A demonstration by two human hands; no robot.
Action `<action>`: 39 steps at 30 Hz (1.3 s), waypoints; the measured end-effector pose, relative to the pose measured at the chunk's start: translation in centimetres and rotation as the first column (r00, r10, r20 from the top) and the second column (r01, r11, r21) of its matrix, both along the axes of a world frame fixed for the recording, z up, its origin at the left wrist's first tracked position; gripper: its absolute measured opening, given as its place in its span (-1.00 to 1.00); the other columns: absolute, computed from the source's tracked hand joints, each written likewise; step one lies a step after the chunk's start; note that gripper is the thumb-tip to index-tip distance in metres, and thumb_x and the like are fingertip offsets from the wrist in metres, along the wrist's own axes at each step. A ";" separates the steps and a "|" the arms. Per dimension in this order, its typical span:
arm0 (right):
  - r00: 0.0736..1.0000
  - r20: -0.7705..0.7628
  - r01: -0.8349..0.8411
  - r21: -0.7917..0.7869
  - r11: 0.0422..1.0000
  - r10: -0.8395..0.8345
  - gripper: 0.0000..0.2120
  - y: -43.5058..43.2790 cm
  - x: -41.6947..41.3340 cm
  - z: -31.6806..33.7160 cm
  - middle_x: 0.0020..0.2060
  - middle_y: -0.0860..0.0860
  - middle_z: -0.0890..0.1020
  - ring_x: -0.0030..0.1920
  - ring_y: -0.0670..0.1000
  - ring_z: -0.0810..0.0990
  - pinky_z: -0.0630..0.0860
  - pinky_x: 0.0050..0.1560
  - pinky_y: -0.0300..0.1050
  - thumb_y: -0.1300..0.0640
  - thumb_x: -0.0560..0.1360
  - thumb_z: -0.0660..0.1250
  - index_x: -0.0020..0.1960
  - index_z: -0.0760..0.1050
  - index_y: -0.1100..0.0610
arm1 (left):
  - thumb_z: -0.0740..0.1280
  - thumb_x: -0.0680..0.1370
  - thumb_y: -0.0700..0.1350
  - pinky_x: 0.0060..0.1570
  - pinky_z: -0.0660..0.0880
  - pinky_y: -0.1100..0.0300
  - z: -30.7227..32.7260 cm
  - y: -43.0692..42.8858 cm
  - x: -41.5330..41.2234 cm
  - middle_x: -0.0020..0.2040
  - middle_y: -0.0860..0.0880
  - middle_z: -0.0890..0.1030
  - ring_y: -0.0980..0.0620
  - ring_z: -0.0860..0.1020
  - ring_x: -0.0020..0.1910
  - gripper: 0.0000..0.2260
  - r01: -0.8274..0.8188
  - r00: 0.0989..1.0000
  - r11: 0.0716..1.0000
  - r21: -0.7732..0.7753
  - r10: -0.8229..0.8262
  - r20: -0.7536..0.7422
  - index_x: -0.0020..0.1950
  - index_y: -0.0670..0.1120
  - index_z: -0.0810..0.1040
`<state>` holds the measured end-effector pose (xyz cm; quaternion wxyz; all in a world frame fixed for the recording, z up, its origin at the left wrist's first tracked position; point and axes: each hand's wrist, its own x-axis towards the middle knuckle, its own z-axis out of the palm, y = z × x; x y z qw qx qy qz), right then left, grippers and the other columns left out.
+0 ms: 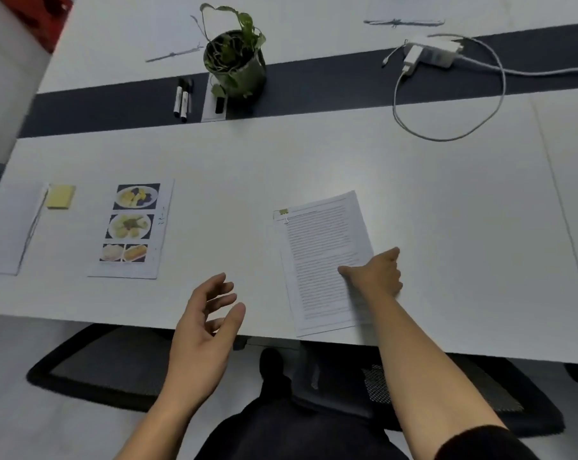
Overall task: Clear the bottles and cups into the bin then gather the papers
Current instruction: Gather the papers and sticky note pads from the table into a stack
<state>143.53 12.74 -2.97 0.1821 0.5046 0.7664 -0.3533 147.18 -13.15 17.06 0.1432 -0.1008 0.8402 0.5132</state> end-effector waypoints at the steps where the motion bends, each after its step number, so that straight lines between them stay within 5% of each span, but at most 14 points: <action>1: 1.000 -0.011 -0.005 0.004 1.000 0.005 0.07 -0.7 -0.1 0.1 0.30 0.20 0.49 0.30 0.26 0.48 0.43 0.23 0.16 -0.16 0.19 0.64 0.42 0.12 0.25 | 0.38 0.56 -0.18 0.11 0.50 0.16 0.1 -0.5 -0.2 0.18 0.21 0.59 0.20 0.56 0.20 -0.62 -0.005 1.000 1.000 -0.010 0.005 -0.013 0.33 0.12 0.46; 9: 0.966 0.000 -0.258 0.065 0.964 0.258 -0.26 -12.2 -0.7 -0.2 0.21 0.17 0.37 0.18 0.22 0.39 0.50 0.11 0.06 -0.13 0.22 0.56 0.26 0.39 0.17 | 0.37 0.58 -0.13 0.04 0.44 0.39 -1.6 -8.9 -4.9 0.30 0.13 0.49 0.21 0.49 0.25 -0.54 -0.042 0.998 0.985 -0.169 0.033 -0.054 0.46 0.03 0.36; 14: 0.941 -0.164 -0.301 0.000 0.954 0.297 -0.51 -20.8 -1.1 -0.2 0.18 0.13 0.38 0.07 0.18 0.47 0.50 -0.03 0.00 0.07 0.37 0.46 0.20 0.32 0.12 | 0.37 0.57 -0.05 0.30 0.38 0.08 -5.8 -18.5 -11.9 0.39 0.05 0.39 0.01 0.41 0.37 -0.46 0.000 1.000 0.954 -0.300 -0.003 -0.007 0.52 -0.01 0.29; 19: 0.987 -0.140 -0.097 -0.097 0.991 0.083 -0.32 -26.0 -1.7 0.3 0.15 0.12 0.52 0.07 0.14 0.56 0.47 -0.15 -0.09 -0.01 0.35 0.53 0.34 0.32 0.17 | 0.38 0.54 0.13 0.40 0.26 -0.01 -11.5 -27.5 -19.5 0.52 -0.12 0.30 -0.12 0.26 0.49 -0.31 0.049 0.996 0.914 -0.403 -0.013 0.092 0.57 -0.09 0.21; 24: 0.995 -0.072 0.064 -0.062 0.996 -0.069 -0.32 -28.7 -2.9 1.0 0.17 0.14 0.61 0.06 0.15 0.59 0.42 -0.12 -0.13 -0.06 0.35 0.57 0.32 0.44 0.23 | 0.29 0.38 0.40 0.30 0.37 -0.24 -16.9 -34.5 -26.1 0.42 -0.21 0.40 -0.27 0.37 0.38 -0.16 -0.017 0.979 0.874 -0.485 0.113 0.170 0.48 -0.12 0.31; 29: 0.993 0.009 0.116 -0.036 0.993 -0.116 -0.46 -31.3 -3.2 1.0 0.16 0.19 0.62 0.09 0.19 0.59 0.40 -0.13 -0.11 -0.09 0.44 0.50 0.24 0.50 0.26 | 0.47 0.38 0.27 0.37 0.19 -0.22 -20.0 -36.8 -28.4 0.52 -0.23 0.17 -0.26 0.14 0.49 -0.08 -0.025 0.962 0.797 -0.603 0.184 0.203 0.53 -0.17 0.14; 39: 0.981 -0.073 0.170 -0.133 0.977 -0.180 -0.67 -34.0 -2.1 1.8 0.00 0.00 0.51 -0.01 0.04 0.48 0.40 0.00 -0.13 -0.05 0.54 0.39 0.19 0.45 0.10 | 0.61 0.26 0.14 0.13 0.44 -0.10 -19.7 -35.5 -26.7 0.35 -0.28 0.33 -0.28 0.38 0.30 -0.13 0.029 0.922 0.829 -0.559 0.194 0.335 0.35 -0.25 0.28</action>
